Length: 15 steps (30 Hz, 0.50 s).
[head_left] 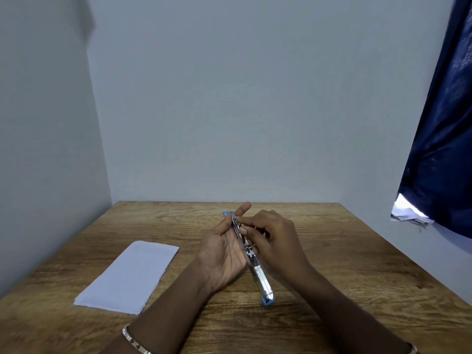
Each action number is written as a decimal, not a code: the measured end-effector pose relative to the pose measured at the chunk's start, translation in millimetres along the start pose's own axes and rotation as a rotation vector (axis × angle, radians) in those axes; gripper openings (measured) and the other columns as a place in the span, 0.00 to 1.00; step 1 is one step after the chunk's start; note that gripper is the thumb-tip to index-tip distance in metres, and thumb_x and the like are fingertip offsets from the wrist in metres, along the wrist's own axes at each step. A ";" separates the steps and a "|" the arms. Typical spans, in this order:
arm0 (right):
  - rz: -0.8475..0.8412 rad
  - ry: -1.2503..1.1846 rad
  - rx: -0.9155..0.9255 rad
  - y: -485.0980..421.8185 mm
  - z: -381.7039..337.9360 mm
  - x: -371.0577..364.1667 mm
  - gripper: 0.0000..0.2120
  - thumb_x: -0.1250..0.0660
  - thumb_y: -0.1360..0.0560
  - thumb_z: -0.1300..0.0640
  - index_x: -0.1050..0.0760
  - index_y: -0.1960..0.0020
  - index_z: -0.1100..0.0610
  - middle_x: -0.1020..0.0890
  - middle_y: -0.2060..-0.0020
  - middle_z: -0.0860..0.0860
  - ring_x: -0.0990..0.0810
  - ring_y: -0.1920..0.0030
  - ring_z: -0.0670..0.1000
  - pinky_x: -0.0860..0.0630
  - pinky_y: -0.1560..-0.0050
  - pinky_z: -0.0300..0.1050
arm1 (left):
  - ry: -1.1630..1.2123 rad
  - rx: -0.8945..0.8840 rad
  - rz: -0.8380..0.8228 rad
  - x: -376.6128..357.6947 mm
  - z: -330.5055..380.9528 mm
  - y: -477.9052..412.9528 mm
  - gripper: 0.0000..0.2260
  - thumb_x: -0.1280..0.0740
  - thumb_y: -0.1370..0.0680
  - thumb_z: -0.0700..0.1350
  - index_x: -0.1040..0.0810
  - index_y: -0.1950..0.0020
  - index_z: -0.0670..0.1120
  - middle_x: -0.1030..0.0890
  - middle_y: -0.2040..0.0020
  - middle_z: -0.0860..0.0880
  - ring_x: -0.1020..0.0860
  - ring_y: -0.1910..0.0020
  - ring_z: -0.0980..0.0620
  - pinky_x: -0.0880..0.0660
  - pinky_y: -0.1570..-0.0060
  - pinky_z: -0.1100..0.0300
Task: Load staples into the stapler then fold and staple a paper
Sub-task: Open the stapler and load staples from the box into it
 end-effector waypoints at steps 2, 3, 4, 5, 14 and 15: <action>0.009 0.001 -0.010 1.1 -0.8 -0.6 0.11 0.26 0.24 0.61 0.13 0.43 0.53 0.16 0.61 0.46 0.23 0.58 0.45 0.30 0.57 0.37 | -0.022 0.002 -0.009 -1.4 0.2 1.8 0.23 0.38 0.22 0.49 0.24 0.27 0.44 0.17 0.41 0.36 0.16 0.45 0.39 0.20 0.43 0.43; 0.013 0.000 -0.022 1.6 -0.7 -0.5 0.11 0.26 0.24 0.60 0.13 0.43 0.53 0.15 0.61 0.47 0.22 0.58 0.46 0.29 0.57 0.38 | -0.029 0.007 -0.010 -1.5 0.1 2.6 0.23 0.38 0.22 0.49 0.24 0.27 0.44 0.18 0.37 0.35 0.17 0.41 0.38 0.24 0.37 0.42; 0.017 0.000 -0.036 1.5 -0.2 -0.2 0.10 0.26 0.24 0.60 0.13 0.44 0.52 0.14 0.60 0.47 0.21 0.58 0.46 0.28 0.57 0.39 | -0.029 0.010 -0.007 -1.3 0.0 2.6 0.23 0.38 0.22 0.49 0.24 0.27 0.44 0.21 0.33 0.35 0.20 0.36 0.37 0.29 0.31 0.41; 0.017 0.000 -0.046 1.4 0.2 0.5 0.09 0.26 0.25 0.60 0.13 0.45 0.52 0.14 0.60 0.47 0.20 0.58 0.46 0.27 0.57 0.40 | -0.028 0.009 0.000 -0.6 -0.1 2.4 0.23 0.39 0.21 0.49 0.25 0.27 0.44 0.22 0.31 0.35 0.22 0.33 0.37 0.33 0.27 0.40; -0.096 0.107 0.027 -7.0 -2.8 15.7 0.23 0.32 0.31 0.68 0.18 0.42 0.50 0.20 0.49 0.45 0.27 0.47 0.42 0.35 0.54 0.29 | 0.017 -0.130 0.079 8.7 21.0 -3.2 0.21 0.46 0.15 0.52 0.25 0.28 0.44 0.18 0.36 0.35 0.18 0.37 0.37 0.24 0.36 0.40; -0.172 0.112 0.055 -7.6 -2.1 16.0 0.25 0.31 0.33 0.66 0.19 0.40 0.48 0.22 0.47 0.44 0.28 0.44 0.43 0.36 0.52 0.28 | 0.016 -0.161 0.090 11.1 26.9 -3.0 0.21 0.47 0.14 0.52 0.26 0.27 0.45 0.20 0.33 0.35 0.21 0.34 0.38 0.29 0.31 0.40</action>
Point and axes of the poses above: each hand's wrist, its own y-axis away from the middle knuckle, its own x-axis out of the back of the hand, z = x × y, the point moved 4 cm from there along -y, towards the middle knuckle
